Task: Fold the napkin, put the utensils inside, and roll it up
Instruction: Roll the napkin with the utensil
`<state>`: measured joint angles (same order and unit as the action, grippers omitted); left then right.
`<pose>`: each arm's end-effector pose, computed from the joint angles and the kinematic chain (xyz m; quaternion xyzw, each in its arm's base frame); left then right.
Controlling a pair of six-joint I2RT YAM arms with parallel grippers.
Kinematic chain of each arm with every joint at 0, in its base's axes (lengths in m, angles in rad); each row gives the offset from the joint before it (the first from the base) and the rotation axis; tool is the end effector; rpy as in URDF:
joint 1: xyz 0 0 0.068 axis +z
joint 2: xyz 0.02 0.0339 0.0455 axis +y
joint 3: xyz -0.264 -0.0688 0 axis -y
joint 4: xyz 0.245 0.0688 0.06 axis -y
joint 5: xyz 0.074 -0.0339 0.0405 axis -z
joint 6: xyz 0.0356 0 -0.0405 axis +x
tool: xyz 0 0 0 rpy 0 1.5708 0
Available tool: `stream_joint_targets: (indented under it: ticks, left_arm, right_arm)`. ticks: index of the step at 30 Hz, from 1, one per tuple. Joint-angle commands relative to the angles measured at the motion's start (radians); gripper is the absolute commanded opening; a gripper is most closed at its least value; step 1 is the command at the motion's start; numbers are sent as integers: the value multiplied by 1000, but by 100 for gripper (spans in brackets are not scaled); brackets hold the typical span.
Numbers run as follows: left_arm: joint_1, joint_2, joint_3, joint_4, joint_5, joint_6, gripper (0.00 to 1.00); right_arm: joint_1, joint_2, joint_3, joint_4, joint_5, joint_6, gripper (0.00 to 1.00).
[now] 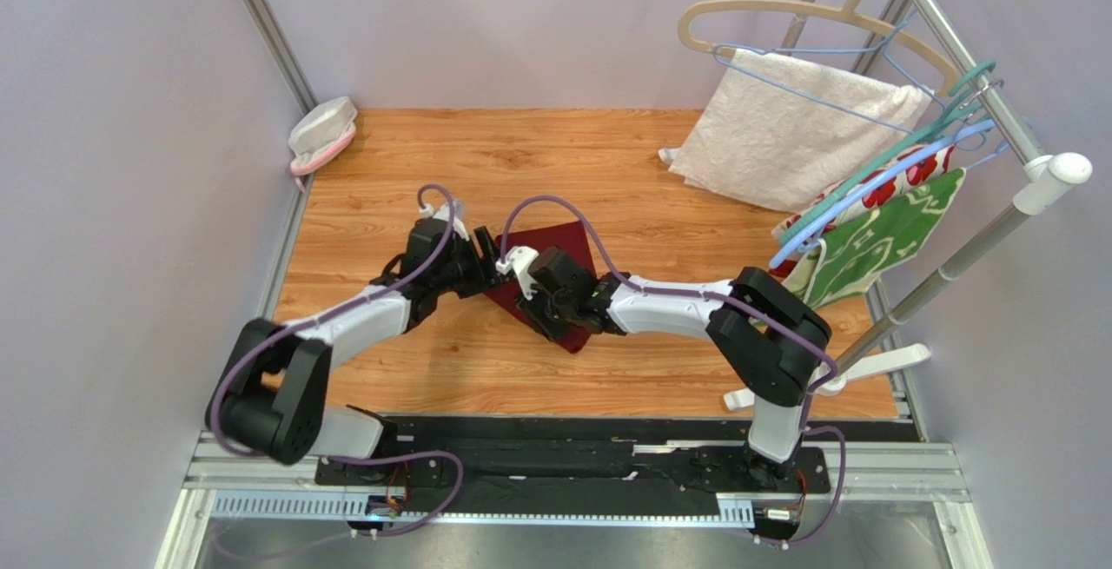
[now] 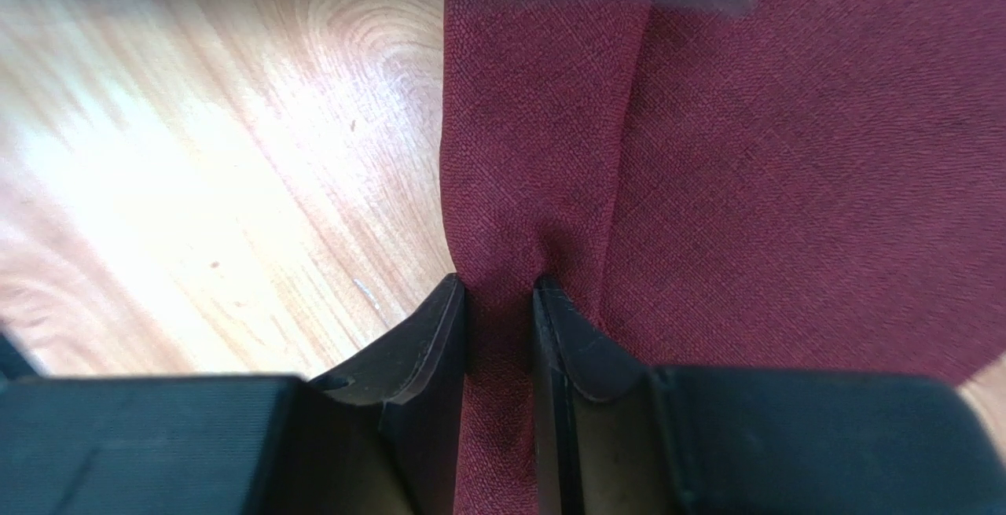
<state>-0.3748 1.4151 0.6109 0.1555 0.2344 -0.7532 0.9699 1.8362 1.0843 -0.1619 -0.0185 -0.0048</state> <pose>0.2564 -0.1098 0.1738 -0.1162 0.8834 -0.3247 0.3174 0.2121 0.3106 0.1580 -0.4459 0.8349 0.1575 0.2817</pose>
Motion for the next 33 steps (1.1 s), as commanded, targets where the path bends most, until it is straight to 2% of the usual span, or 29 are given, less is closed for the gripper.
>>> stream_joint_targets:
  ticks: [1,6,11,17,23,33]
  left_arm:
    - [51,-192,29,-137,-102,64,70]
    - [108,-350,-34,-214,-188,95,70]
    - [126,-400,-89,-215,-196,109,71]
    - [126,-329,-86,-228,-159,132,70]
    - [126,-182,-59,-192,-118,140,70]
    - [126,-93,-54,-94,-104,114,68]
  right_arm:
    - [-48,28,-64,-45,-282,65,21]
    - [-106,46,-61,-48,-464,85,20]
    - [-152,69,-44,-42,-631,126,20]
    - [-224,121,-9,-51,-754,175,20]
    - [-269,179,29,-76,-796,200,18]
    - [-310,232,49,-97,-865,213,18]
